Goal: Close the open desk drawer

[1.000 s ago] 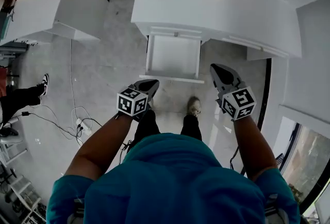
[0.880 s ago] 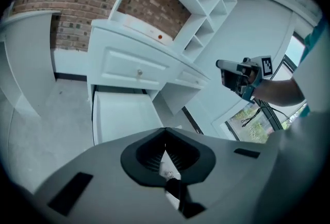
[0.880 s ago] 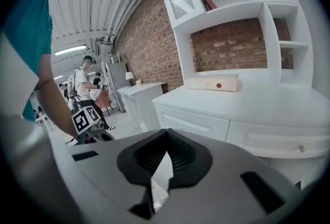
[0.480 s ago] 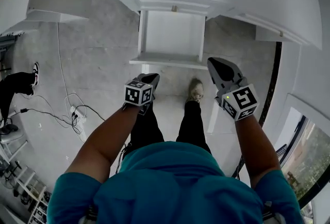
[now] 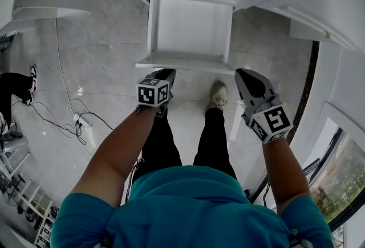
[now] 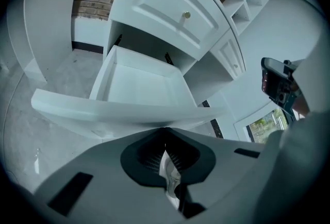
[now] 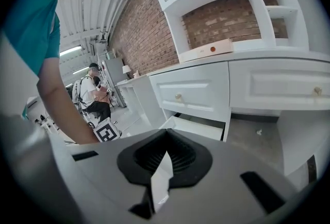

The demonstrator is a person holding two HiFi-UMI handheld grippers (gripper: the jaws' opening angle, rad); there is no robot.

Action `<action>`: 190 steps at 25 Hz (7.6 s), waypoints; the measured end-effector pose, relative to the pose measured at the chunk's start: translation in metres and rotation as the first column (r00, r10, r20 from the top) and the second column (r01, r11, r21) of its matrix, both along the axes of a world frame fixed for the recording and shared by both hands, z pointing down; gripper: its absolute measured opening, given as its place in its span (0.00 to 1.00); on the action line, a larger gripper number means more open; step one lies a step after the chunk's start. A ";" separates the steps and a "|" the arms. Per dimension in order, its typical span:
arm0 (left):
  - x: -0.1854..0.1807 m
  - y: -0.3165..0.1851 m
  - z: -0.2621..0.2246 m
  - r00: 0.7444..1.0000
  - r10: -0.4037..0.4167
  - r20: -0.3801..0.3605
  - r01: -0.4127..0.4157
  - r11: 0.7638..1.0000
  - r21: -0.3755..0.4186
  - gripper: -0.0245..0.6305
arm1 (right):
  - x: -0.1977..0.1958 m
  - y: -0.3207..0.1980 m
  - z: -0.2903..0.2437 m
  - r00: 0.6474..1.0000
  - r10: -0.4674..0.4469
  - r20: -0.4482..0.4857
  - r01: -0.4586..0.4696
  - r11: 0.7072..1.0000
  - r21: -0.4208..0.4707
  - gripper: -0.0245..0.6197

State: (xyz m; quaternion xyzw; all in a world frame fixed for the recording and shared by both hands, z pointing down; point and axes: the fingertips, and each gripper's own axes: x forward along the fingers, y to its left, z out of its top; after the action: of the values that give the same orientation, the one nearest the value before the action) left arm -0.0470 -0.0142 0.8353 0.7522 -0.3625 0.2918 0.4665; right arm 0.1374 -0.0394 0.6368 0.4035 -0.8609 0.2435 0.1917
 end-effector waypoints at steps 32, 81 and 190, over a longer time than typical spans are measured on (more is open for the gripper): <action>0.003 -0.065 -0.005 0.994 -0.109 -0.024 0.111 0.989 0.098 0.06 | -0.013 -0.014 0.010 0.999 0.017 0.049 -0.017 1.000 0.002 0.07; 0.014 -0.158 -0.007 0.993 -0.116 -0.036 0.120 0.983 0.140 0.06 | 0.005 -0.063 0.010 0.995 0.071 0.075 -0.072 0.997 0.009 0.07; -0.030 -0.056 -0.421 0.955 -0.006 -0.298 0.140 0.892 0.430 0.06 | -0.083 0.001 -0.247 0.993 -0.090 0.080 0.081 0.991 0.107 0.07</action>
State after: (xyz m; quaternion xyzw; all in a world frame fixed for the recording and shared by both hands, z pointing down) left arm -0.0772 -0.0704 0.4138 0.8591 -0.3760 0.0700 0.3401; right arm 0.0548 -0.0383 0.3901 0.3648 -0.8963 0.2069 0.1439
